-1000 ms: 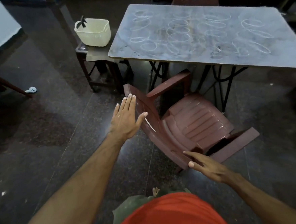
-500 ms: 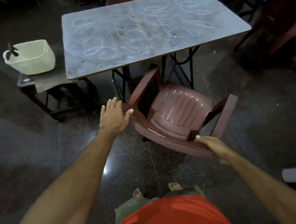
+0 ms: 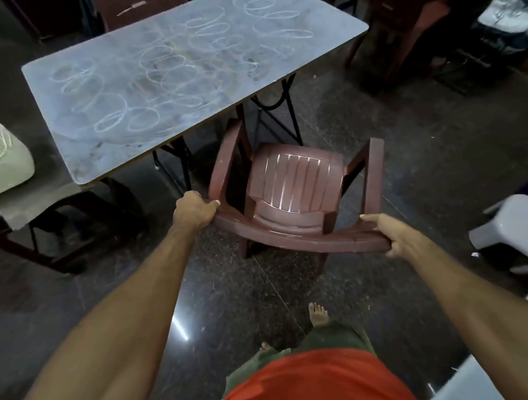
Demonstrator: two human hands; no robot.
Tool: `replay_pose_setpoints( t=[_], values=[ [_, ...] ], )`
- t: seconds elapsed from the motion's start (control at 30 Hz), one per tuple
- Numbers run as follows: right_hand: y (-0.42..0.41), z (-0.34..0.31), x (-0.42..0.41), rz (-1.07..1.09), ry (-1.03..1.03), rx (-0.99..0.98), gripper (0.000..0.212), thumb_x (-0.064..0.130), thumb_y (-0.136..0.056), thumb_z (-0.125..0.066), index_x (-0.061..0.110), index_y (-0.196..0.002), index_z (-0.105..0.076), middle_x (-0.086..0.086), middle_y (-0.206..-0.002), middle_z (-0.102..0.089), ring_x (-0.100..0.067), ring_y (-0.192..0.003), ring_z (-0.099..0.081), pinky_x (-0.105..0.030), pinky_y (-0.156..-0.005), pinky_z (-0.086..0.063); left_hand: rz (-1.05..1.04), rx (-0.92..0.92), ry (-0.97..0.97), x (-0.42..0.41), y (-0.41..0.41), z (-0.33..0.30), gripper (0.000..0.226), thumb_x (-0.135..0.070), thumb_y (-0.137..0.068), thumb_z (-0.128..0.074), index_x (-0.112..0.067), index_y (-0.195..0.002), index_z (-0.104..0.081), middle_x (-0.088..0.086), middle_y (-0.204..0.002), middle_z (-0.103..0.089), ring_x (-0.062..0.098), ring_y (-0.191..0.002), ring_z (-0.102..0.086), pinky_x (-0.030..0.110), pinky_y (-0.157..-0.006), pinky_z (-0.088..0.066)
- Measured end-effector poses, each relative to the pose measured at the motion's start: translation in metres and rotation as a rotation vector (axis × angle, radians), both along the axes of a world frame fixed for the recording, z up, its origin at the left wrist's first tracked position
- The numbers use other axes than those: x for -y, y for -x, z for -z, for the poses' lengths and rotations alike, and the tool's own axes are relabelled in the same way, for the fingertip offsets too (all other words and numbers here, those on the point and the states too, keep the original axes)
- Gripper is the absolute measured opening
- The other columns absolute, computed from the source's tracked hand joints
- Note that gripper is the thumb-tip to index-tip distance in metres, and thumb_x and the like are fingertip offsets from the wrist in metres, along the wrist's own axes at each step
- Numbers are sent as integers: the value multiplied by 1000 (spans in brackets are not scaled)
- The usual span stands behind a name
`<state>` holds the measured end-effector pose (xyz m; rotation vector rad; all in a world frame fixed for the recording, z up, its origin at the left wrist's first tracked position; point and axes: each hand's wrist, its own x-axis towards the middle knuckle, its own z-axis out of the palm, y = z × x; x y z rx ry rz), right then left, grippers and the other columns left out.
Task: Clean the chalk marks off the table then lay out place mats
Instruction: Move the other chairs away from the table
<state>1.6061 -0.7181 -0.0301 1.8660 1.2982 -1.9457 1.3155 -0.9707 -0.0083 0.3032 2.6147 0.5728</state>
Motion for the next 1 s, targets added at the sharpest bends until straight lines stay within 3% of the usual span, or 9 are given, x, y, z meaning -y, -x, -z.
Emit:
replay_pose_setpoints(
  t=[0.1,0.13,0.3,0.43,0.6,0.7,0.8,0.9,1.0],
  values=[
    [1,0,-4,24,36,4,27,29,-98,-54,6,-112,-59,-13,-71,-71,-25,-55,-69,-34,-49,-58,-16,10,31,-3,7,-2,45,-38,-83,-74,-3,-110,-68,18,-111,-68,35,-104,-64,39,-88,-52],
    [2,1,-5,14,31,15,26,27,-99,-54,5,-112,-59,-13,-69,-71,-24,-53,-68,-32,-44,-56,-16,13,42,-3,9,-3,44,-38,-82,-75,-3,-108,-69,17,-109,-69,34,-102,-65,39,-89,-54],
    [6,12,-14,-171,-56,105,39,27,-97,-56,-1,-122,-65,-15,-92,-70,-25,-66,-62,-34,-60,-50,56,59,149,-13,17,-2,49,-42,-78,-78,-2,-104,-66,17,-108,-67,33,-99,-65,39,-87,-54],
    [15,21,-22,-272,-46,141,37,23,-99,-53,-3,-123,-64,-13,-78,-66,-23,-58,-61,-31,-54,-47,152,60,325,-24,19,-2,58,-51,-79,-73,-6,-114,-61,15,-114,-64,34,-101,-62,41,-88,-52],
    [23,33,-30,-326,51,157,31,18,-98,-56,-3,-119,-65,-13,-70,-69,-23,-53,-65,-31,-59,-52,244,140,418,-36,29,0,49,-54,-81,-70,-9,-99,-62,9,-97,-60,26,-84,-56,34,-76,-48],
    [21,36,-32,-308,98,135,26,18,-94,-62,-1,-111,-67,-15,-75,-71,-27,-64,-67,-36,-69,-53,270,250,451,-43,34,1,51,-51,-82,-71,-5,-105,-65,9,-100,-61,25,-86,-58,32,-75,-45],
    [19,40,-34,-234,168,95,21,20,-93,-63,2,-99,-70,-14,-71,-73,-25,-58,-70,-32,-60,-55,195,450,400,-47,45,3,47,-44,-84,-73,-2,-103,-66,12,-99,-70,27,-86,-68,32,-74,-52],
    [17,44,-34,-191,233,68,20,20,-93,-62,1,-98,-70,-14,-73,-73,-24,-56,-70,-32,-61,-56,50,658,322,-44,55,1,39,-36,-84,-75,0,-97,-66,14,-77,-75,28,-63,-73,29,-51,-56],
    [16,46,-36,-191,265,79,20,15,-93,-62,-1,-103,-68,-15,-76,-71,-26,-61,-69,-34,-63,-56,-27,794,277,-37,62,5,41,-33,-82,-77,1,-104,-69,20,-84,-75,32,-67,-73,33,-53,-57]
  ],
)
